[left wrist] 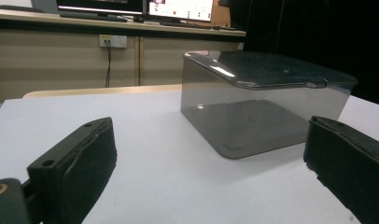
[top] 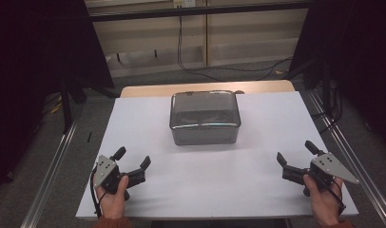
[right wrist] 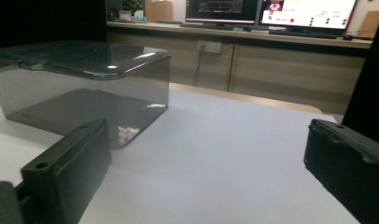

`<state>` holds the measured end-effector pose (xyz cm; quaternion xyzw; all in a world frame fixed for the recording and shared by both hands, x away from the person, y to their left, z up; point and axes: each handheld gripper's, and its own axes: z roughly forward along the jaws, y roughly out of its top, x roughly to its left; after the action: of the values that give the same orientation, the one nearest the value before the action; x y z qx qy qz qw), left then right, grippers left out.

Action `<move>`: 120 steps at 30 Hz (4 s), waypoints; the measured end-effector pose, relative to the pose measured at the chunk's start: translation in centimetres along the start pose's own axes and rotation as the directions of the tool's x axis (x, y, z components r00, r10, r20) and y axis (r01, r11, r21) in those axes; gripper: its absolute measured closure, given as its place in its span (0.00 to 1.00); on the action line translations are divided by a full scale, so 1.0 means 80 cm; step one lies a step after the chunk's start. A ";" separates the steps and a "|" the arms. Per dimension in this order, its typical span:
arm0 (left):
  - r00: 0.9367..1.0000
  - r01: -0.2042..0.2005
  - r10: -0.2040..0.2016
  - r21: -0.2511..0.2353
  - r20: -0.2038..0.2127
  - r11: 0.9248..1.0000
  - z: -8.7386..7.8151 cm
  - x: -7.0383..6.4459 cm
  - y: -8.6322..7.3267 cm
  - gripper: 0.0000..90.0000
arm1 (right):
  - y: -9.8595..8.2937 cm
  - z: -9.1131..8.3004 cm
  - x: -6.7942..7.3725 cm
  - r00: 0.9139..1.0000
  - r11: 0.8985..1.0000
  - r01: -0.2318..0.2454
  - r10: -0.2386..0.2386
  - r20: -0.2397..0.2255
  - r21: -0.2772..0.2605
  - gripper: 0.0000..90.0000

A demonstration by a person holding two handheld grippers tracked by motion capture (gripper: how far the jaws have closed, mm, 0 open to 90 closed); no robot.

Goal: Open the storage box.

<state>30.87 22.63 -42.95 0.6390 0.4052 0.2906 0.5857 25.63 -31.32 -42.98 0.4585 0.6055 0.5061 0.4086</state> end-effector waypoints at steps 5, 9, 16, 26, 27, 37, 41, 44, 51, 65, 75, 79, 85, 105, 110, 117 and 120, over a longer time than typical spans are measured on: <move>1.000 -0.006 0.006 0.020 -0.004 1.000 0.002 0.000 -0.001 0.03 | -0.001 0.001 -0.001 1.000 1.000 -0.001 0.001 -0.014 0.001 0.02; 1.000 -0.006 0.007 0.019 -0.006 1.000 0.003 -0.002 -0.001 0.03 | -0.001 0.003 -0.002 0.999 1.000 -0.019 0.019 -0.030 0.015 0.00; 1.000 0.004 -0.003 0.024 -0.008 1.000 0.002 -0.004 -0.001 0.03 | -0.003 0.008 -0.001 0.998 0.999 -0.021 0.023 -0.065 0.030 0.00; 1.000 0.009 -0.009 0.030 -0.010 1.000 -0.003 -0.008 -0.001 0.02 | -0.002 0.011 0.010 0.993 0.999 -0.030 0.031 -0.111 0.010 0.00; 1.000 0.009 -0.009 0.030 -0.010 1.000 -0.003 -0.008 -0.001 0.02 | -0.002 0.011 0.010 0.993 0.999 -0.030 0.031 -0.111 0.010 0.00; 1.000 0.019 -0.019 0.032 0.002 0.999 -0.003 -0.010 -0.002 0.02 | 0.003 0.029 0.031 0.990 0.999 -0.022 0.025 -0.135 0.028 0.00; 1.000 0.024 -0.024 0.041 0.004 0.999 -0.003 -0.010 -0.002 0.02 | 0.007 0.031 0.035 0.987 0.999 -0.033 0.035 -0.157 0.017 0.00; 1.000 0.024 -0.025 0.040 0.008 0.999 -0.003 -0.011 -0.002 0.02 | 0.008 0.034 0.040 0.985 1.000 -0.025 0.027 -0.172 0.013 0.00; 1.000 0.029 -0.030 0.041 0.010 0.999 -0.002 -0.010 -0.003 0.02 | 0.013 0.050 0.059 0.973 1.000 -0.009 0.011 -0.230 0.010 0.00; 0.999 0.033 -0.033 0.037 0.015 0.999 0.000 -0.011 -0.003 0.02 | 0.030 0.069 0.077 0.959 1.000 0.001 -0.003 -0.284 -0.004 0.00; 0.999 0.030 -0.030 0.043 0.018 0.999 0.000 -0.011 -0.003 0.02 | 0.032 0.096 0.101 0.939 1.000 0.020 -0.010 -0.342 0.023 0.03; 0.999 0.027 -0.028 0.045 0.017 0.999 0.000 -0.010 -0.004 0.02 | 0.031 0.104 0.110 0.934 0.999 0.046 -0.032 -0.355 0.030 0.03; 1.000 0.018 -0.018 0.047 0.014 0.999 0.001 -0.009 -0.003 0.02 | 0.037 0.114 0.119 0.930 0.999 0.050 -0.043 -0.366 0.011 0.04; 1.000 0.014 -0.014 0.050 0.009 0.999 0.000 -0.008 -0.004 0.02 | 0.048 0.134 0.151 0.897 0.950 0.307 -0.307 -0.317 -0.052 0.09; 1.000 0.011 -0.012 0.051 0.009 0.999 0.000 -0.009 -0.003 0.02 | 0.048 0.140 0.160 0.866 0.913 0.401 -0.403 -0.297 -0.072 0.12; 1.000 0.008 -0.009 0.053 0.007 0.999 0.000 -0.009 -0.003 0.03 | 0.047 0.144 0.172 0.805 0.845 0.522 -0.534 -0.258 -0.117 0.17; 1.000 0.009 -0.009 0.052 0.008 0.999 0.000 -0.009 -0.003 0.02 | 0.049 0.145 0.178 0.766 0.802 0.582 -0.596 -0.240 -0.134 0.20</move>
<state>30.45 21.99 -43.13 0.6532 0.4132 0.2750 0.5719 33.84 -14.52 -41.33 0.1616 0.7553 0.4254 0.4717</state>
